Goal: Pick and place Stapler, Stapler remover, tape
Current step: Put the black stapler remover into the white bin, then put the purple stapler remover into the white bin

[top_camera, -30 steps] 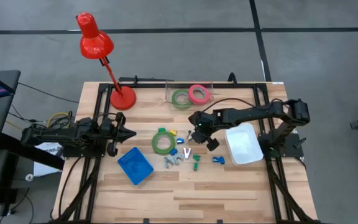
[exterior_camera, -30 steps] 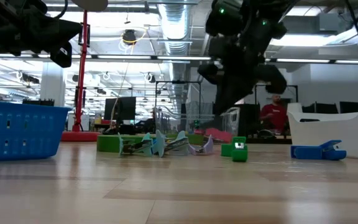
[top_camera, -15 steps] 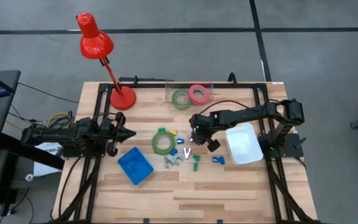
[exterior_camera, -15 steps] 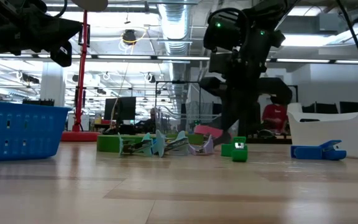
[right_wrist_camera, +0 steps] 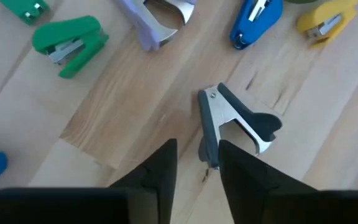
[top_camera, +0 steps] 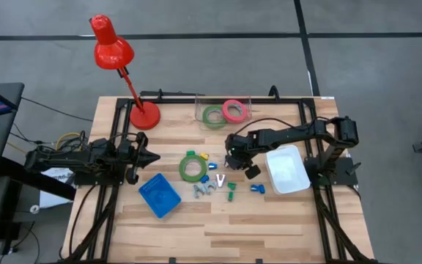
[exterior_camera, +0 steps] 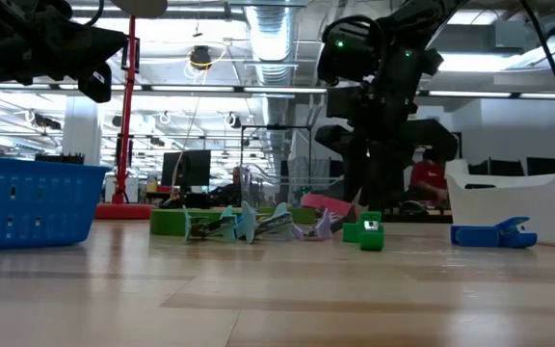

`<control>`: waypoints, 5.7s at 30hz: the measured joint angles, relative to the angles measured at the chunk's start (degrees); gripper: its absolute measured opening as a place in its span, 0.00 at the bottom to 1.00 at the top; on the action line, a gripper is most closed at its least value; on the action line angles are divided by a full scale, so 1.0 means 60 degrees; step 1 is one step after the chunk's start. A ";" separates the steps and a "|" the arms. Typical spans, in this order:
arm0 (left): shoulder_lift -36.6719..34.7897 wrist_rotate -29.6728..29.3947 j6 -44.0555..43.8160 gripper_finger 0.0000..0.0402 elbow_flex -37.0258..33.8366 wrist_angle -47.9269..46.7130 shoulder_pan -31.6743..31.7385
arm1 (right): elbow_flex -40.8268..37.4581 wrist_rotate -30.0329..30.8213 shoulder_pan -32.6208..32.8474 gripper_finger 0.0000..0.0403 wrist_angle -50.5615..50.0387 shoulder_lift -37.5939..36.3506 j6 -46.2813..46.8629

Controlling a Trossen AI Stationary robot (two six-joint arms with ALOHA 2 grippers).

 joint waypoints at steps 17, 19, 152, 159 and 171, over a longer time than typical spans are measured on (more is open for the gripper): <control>0.0001 -0.0001 0.0001 0.02 0.0000 0.0053 0.0000 | -0.0004 0.0042 -0.0066 0.22 -0.0182 0.0160 -0.0595; -0.0001 0.0000 0.0001 0.02 0.0000 0.0069 0.0000 | -0.0004 0.0036 -0.0066 0.19 -0.0152 0.0160 -0.0608; -0.0002 -0.0001 0.0002 0.02 0.0000 0.0146 0.0000 | 0.3994 0.0044 -0.0362 0.40 -0.6184 -0.1457 -0.0033; -0.0003 0.0001 0.0002 0.02 0.0000 0.0146 0.0000 | 0.4171 0.0025 0.0016 0.39 -0.5542 -0.0894 -0.0036; 0.0052 -0.0002 -0.0001 0.02 0.0000 0.0185 0.0000 | 0.4167 0.0011 0.0634 0.39 -0.4505 -0.0136 -0.0288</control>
